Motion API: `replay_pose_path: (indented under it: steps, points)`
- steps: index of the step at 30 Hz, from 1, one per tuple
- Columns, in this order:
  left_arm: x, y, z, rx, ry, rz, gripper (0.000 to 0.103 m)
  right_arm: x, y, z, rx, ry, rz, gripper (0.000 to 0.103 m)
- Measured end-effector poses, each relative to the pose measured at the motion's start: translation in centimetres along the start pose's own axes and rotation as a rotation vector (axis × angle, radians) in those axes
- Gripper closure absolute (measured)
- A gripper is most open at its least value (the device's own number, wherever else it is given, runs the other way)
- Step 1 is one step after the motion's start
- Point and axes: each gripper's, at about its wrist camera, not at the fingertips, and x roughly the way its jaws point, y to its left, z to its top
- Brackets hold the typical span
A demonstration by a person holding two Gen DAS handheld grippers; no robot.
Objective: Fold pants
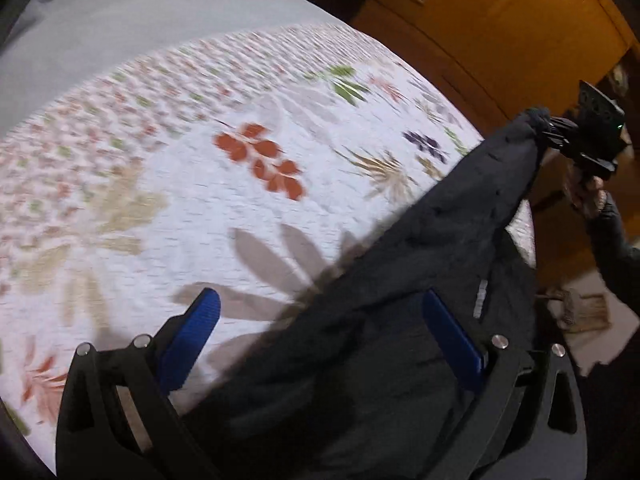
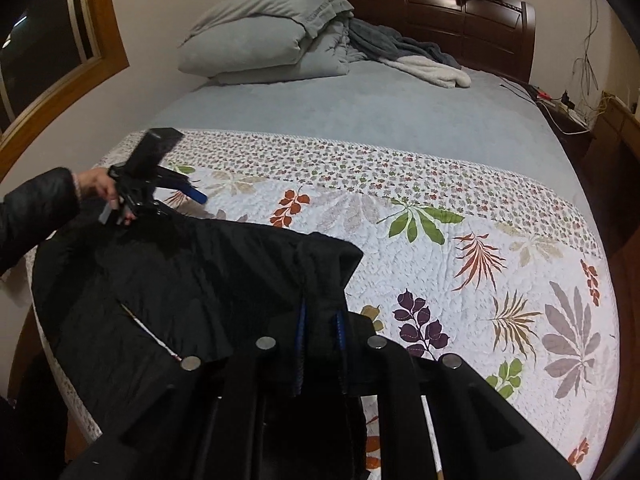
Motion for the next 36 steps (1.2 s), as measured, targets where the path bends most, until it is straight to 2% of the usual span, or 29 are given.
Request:
replay_pose_path:
  steps: [3,6,9,11,12,13,14,16,19,23,26,28,29,30,31,33,34,36]
  points:
    - [2.2,-0.6,0.1,0.037,0.086,-0.101,0.003,-0.3,-0.1,-0.2,-0.001,-0.002,0.004,0.091]
    - [4.4,-0.9,-0.1,0.070,0.170,-0.031,0.003,-0.5,-0.1,-0.4,0.004,-0.005,0.011,0.092]
    - [5.8,-1.3,-0.6,0.096,0.204,0.029,0.005,-0.6,-0.5,-0.7,0.021,-0.005,0.014,0.092]
    - [6.2,-1.7,-1.0,0.120,0.208,0.050,0.027,-0.7,-0.8,-0.9,0.032,-0.003,0.010,0.092]
    - [6.2,-2.1,-1.2,0.131,0.218,0.038,0.051,-0.8,-0.9,-1.0,0.039,-0.004,0.013,0.092]
    - [6.3,-2.5,-1.4,0.137,0.223,0.046,0.064,-0.9,-1.0,-1.1,0.044,-0.006,0.004,0.092]
    - [6.3,-3.0,-1.8,0.145,0.232,0.075,0.069,-1.1,-1.0,-1.3,0.047,-0.011,-0.018,0.093]
    - [6.0,-3.6,-2.5,0.150,0.237,0.121,0.086,-2.0,-1.7,-1.6,0.085,-0.040,-0.026,0.096]
    - [3.8,-5.5,-3.5,0.130,0.156,0.155,0.095,-3.4,-2.9,-2.3,0.156,-0.072,-0.010,0.096]
    - [1.5,-10.0,-5.3,0.162,0.087,0.233,0.097,-3.5,-2.9,-3.7,0.186,-0.052,-0.003,0.096]
    - [0.3,-12.8,-6.7,0.183,0.047,0.255,0.097,-1.5,-3.2,-4.1,0.205,-0.004,0.025,0.096]
    - [0.3,-13.9,-7.2,0.180,0.036,0.259,0.097,0.9,-3.8,-3.6,0.231,0.038,0.064,0.084]
    - [0.3,-14.2,-7.4,0.174,0.034,0.260,0.096,2.4,-4.1,-3.3,0.234,0.063,0.089,0.067]
    - [0.4,-14.2,-7.5,0.171,0.038,0.264,0.096,3.9,-4.4,-2.6,0.234,0.087,0.101,0.061]
    - [0.1,-14.1,-7.5,0.167,0.043,0.268,0.096,6.0,-4.7,-1.7,0.224,0.114,0.093,0.059]
    - [0.3,-13.7,-7.0,0.146,0.052,0.264,0.095,10.3,-5.5,0.1,0.221,0.180,0.105,0.043]
    - [0.0,-13.3,-7.0,0.141,0.054,0.261,0.095,11.7,-5.9,0.7,0.225,0.193,0.108,0.040]
    - [0.0,-13.0,-6.9,0.148,0.063,0.256,0.095,15.2,-6.8,2.5,0.239,0.227,0.152,0.021]
